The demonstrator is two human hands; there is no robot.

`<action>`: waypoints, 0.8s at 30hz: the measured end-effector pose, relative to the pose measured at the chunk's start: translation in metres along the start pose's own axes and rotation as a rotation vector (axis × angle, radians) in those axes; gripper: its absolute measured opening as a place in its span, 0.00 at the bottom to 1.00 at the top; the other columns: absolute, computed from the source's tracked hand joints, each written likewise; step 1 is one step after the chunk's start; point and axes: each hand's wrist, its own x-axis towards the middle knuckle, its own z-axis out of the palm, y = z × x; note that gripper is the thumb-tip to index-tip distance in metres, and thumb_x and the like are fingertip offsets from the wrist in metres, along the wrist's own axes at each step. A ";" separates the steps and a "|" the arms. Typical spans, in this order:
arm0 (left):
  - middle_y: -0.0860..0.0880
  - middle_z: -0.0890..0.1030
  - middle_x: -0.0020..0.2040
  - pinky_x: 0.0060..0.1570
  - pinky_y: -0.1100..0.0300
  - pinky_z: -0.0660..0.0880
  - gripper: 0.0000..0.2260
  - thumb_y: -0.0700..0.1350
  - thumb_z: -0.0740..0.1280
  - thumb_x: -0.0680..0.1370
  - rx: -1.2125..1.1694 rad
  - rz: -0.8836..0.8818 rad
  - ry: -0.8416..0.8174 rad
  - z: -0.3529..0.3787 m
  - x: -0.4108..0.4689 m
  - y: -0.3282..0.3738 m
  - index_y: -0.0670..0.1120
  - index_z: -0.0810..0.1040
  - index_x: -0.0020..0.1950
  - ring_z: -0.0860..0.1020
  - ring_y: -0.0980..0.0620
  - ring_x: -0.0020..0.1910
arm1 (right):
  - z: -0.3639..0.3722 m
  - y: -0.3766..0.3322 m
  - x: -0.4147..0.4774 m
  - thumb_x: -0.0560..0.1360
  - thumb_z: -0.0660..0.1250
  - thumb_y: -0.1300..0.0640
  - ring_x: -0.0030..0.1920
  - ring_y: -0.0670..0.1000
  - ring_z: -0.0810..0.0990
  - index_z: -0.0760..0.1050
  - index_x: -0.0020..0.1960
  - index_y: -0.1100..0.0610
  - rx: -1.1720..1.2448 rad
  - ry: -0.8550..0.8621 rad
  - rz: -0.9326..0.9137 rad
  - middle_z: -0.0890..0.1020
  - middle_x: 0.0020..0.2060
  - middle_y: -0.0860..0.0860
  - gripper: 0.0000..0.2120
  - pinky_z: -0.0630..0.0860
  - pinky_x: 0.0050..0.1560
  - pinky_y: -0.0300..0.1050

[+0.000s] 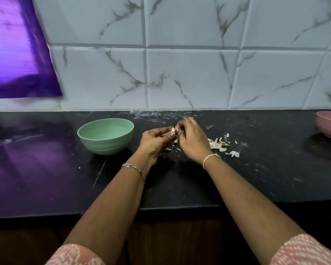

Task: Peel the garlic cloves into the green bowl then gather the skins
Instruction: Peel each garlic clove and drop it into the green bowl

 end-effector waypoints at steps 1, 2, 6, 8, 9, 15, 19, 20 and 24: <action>0.47 0.85 0.38 0.40 0.58 0.78 0.05 0.36 0.73 0.72 0.005 0.004 0.004 0.000 0.000 0.000 0.42 0.82 0.47 0.82 0.52 0.35 | 0.001 0.000 0.000 0.79 0.62 0.58 0.48 0.52 0.76 0.73 0.51 0.57 0.013 -0.007 0.004 0.75 0.51 0.51 0.03 0.72 0.47 0.48; 0.47 0.85 0.37 0.38 0.59 0.78 0.05 0.35 0.72 0.73 -0.006 0.010 0.020 0.000 0.000 0.000 0.42 0.82 0.47 0.81 0.53 0.33 | 0.001 0.001 0.000 0.79 0.62 0.59 0.48 0.51 0.75 0.73 0.51 0.57 0.032 -0.015 0.004 0.74 0.50 0.51 0.02 0.72 0.47 0.47; 0.48 0.83 0.32 0.40 0.64 0.80 0.05 0.31 0.68 0.75 -0.174 0.037 0.104 -0.003 0.005 0.004 0.39 0.80 0.47 0.81 0.55 0.31 | 0.004 0.002 -0.002 0.79 0.62 0.61 0.46 0.49 0.73 0.73 0.50 0.57 0.096 -0.084 0.000 0.73 0.47 0.48 0.02 0.73 0.50 0.48; 0.48 0.84 0.35 0.42 0.64 0.80 0.05 0.31 0.67 0.75 -0.227 0.030 0.079 -0.004 0.005 0.006 0.38 0.79 0.48 0.82 0.55 0.34 | 0.001 0.003 -0.004 0.79 0.64 0.60 0.45 0.48 0.74 0.73 0.48 0.54 0.109 -0.094 0.003 0.73 0.46 0.47 0.02 0.73 0.49 0.46; 0.48 0.84 0.38 0.42 0.63 0.80 0.05 0.32 0.67 0.76 -0.243 0.017 0.060 -0.004 0.005 0.006 0.38 0.79 0.50 0.82 0.54 0.36 | -0.002 0.004 -0.006 0.78 0.66 0.58 0.44 0.47 0.74 0.73 0.47 0.52 0.096 -0.083 0.007 0.74 0.45 0.46 0.03 0.74 0.48 0.45; 0.46 0.85 0.44 0.44 0.62 0.81 0.10 0.35 0.63 0.79 -0.273 -0.063 -0.025 -0.003 0.003 0.006 0.36 0.76 0.60 0.84 0.51 0.40 | -0.032 0.024 -0.009 0.70 0.74 0.48 0.44 0.45 0.77 0.79 0.40 0.48 -0.201 0.105 0.135 0.77 0.44 0.42 0.06 0.72 0.41 0.42; 0.45 0.85 0.47 0.44 0.60 0.81 0.10 0.37 0.62 0.80 -0.227 -0.065 -0.071 0.000 0.001 0.005 0.37 0.75 0.61 0.85 0.50 0.42 | -0.046 0.037 -0.012 0.70 0.75 0.51 0.43 0.48 0.76 0.76 0.39 0.51 -0.243 0.154 0.246 0.76 0.41 0.44 0.08 0.67 0.39 0.42; 0.45 0.85 0.48 0.45 0.59 0.81 0.10 0.37 0.62 0.80 -0.209 -0.065 -0.083 0.000 0.001 0.005 0.37 0.74 0.61 0.85 0.50 0.42 | -0.049 0.041 -0.012 0.71 0.74 0.53 0.45 0.50 0.77 0.77 0.40 0.51 -0.261 0.146 0.256 0.77 0.43 0.45 0.06 0.67 0.39 0.42; 0.44 0.85 0.51 0.49 0.57 0.80 0.08 0.37 0.62 0.81 -0.113 -0.078 -0.152 0.005 -0.001 0.004 0.39 0.73 0.59 0.84 0.48 0.45 | -0.052 0.054 -0.015 0.76 0.66 0.60 0.54 0.53 0.79 0.82 0.48 0.49 -0.296 0.099 0.289 0.81 0.50 0.48 0.08 0.72 0.45 0.44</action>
